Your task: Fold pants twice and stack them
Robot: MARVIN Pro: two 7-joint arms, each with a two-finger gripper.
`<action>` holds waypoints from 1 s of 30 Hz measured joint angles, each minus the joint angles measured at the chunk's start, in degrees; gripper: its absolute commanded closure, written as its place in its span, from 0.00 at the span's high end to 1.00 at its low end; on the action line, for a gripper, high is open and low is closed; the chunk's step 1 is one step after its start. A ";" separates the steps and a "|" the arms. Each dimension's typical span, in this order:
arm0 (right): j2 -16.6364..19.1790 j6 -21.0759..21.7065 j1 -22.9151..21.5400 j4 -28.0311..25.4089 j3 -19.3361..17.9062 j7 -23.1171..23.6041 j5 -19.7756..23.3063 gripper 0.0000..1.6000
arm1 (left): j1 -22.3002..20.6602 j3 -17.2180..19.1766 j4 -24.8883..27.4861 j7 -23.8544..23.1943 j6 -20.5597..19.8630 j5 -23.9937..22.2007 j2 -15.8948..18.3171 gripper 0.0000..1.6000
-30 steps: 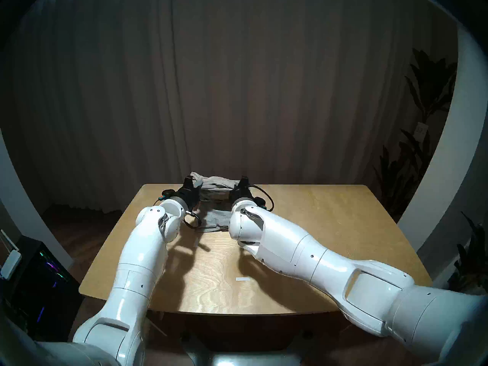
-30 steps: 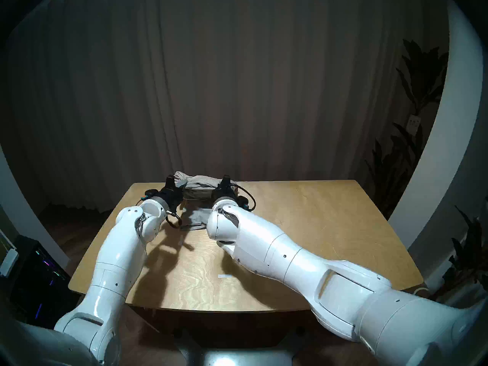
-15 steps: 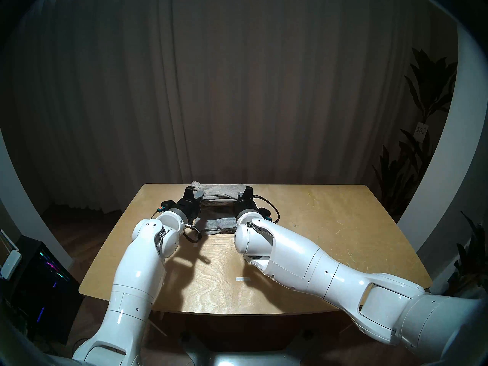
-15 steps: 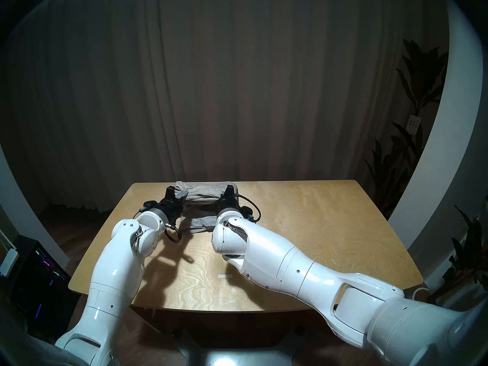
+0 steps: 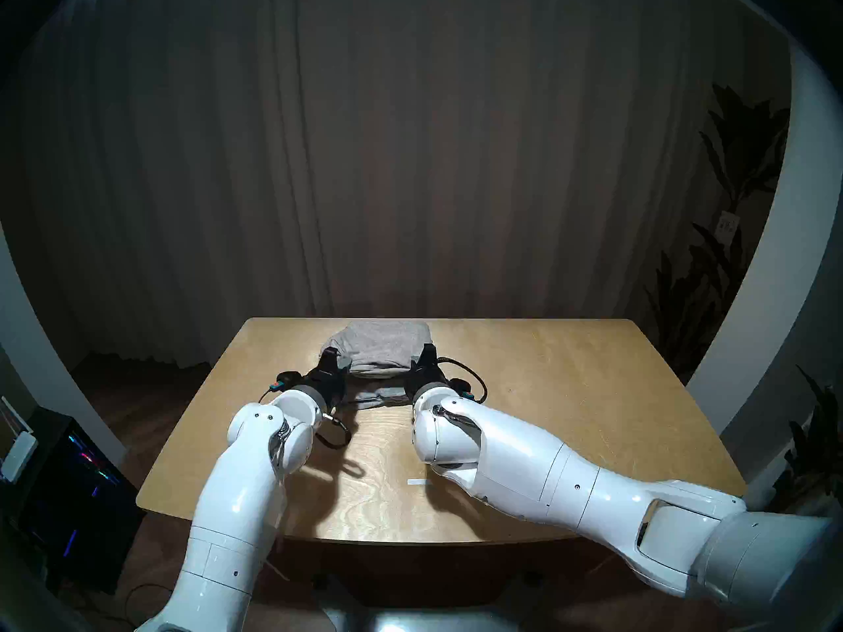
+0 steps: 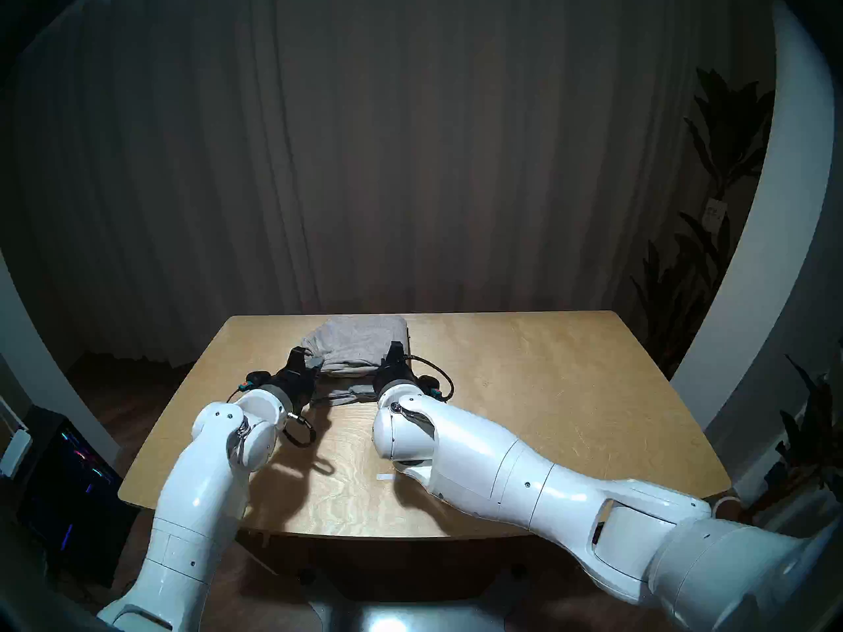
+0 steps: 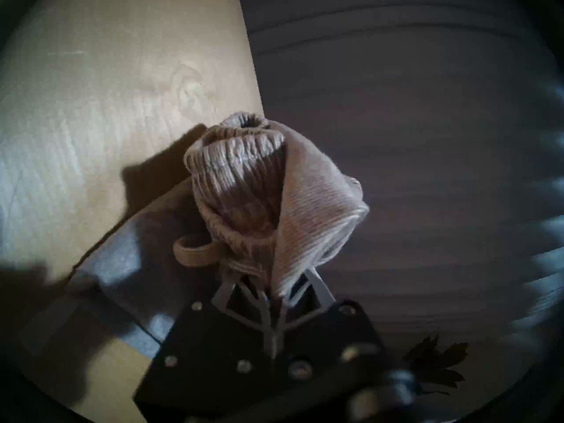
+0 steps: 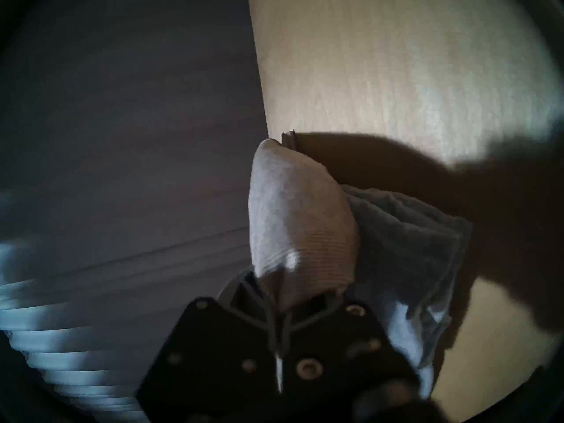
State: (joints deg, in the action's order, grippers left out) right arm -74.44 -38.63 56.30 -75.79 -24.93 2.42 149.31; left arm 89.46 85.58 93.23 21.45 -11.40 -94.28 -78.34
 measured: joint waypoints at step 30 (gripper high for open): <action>-1.15 -8.70 -3.13 -2.09 2.52 -13.41 1.93 1.00 | 4.43 0.11 4.59 6.32 2.53 2.11 0.05 1.00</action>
State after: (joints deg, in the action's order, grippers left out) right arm -75.59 -47.32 53.17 -77.87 -22.42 -10.98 151.24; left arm 93.89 85.69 97.81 27.78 -8.87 -92.16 -78.29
